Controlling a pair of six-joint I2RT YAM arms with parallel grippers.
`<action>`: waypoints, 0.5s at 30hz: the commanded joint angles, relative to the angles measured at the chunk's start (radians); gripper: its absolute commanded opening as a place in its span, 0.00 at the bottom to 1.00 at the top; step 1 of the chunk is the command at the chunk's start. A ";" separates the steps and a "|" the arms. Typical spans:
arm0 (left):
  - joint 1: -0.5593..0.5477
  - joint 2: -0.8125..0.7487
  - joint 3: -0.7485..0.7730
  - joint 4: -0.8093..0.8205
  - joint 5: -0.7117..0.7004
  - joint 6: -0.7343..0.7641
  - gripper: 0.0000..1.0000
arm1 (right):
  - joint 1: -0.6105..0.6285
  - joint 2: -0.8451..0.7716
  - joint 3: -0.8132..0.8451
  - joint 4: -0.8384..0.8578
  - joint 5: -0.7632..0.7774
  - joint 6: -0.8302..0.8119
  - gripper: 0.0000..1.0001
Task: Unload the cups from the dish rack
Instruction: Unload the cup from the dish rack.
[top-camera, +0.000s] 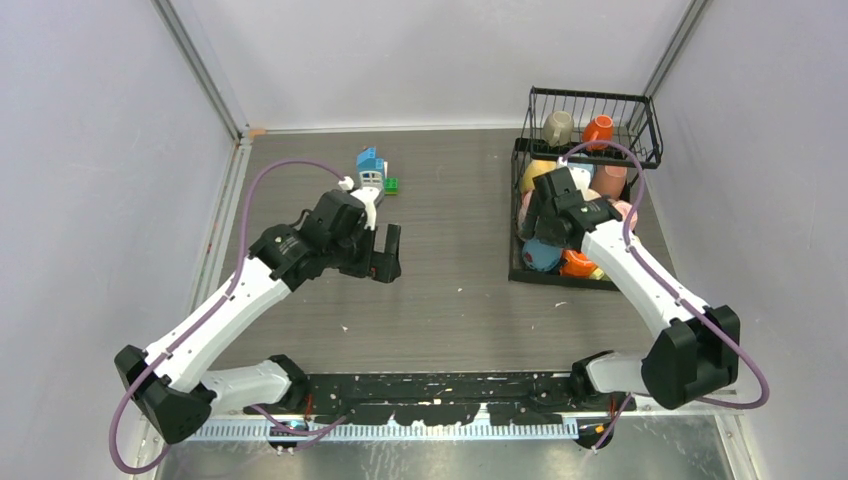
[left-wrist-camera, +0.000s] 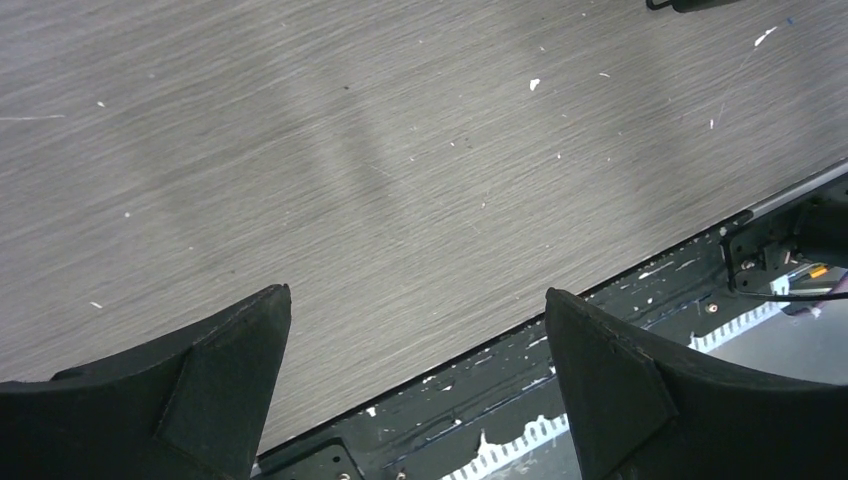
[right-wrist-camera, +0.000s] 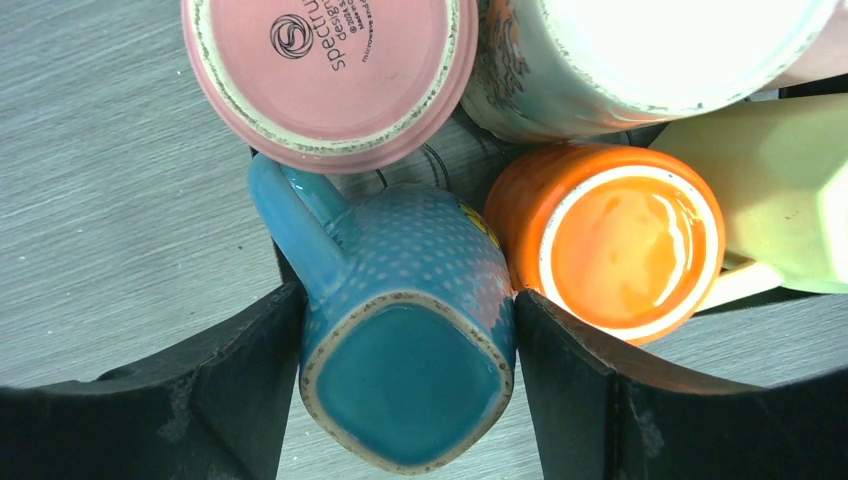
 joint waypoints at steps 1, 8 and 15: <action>-0.001 -0.046 -0.046 0.115 0.052 -0.080 1.00 | 0.000 -0.067 0.075 -0.018 0.040 0.013 0.36; -0.001 -0.077 -0.131 0.262 0.077 -0.205 1.00 | 0.000 -0.078 0.127 -0.057 0.023 0.018 0.35; -0.001 -0.104 -0.230 0.402 0.097 -0.284 1.00 | 0.002 -0.096 0.192 -0.117 -0.007 0.020 0.35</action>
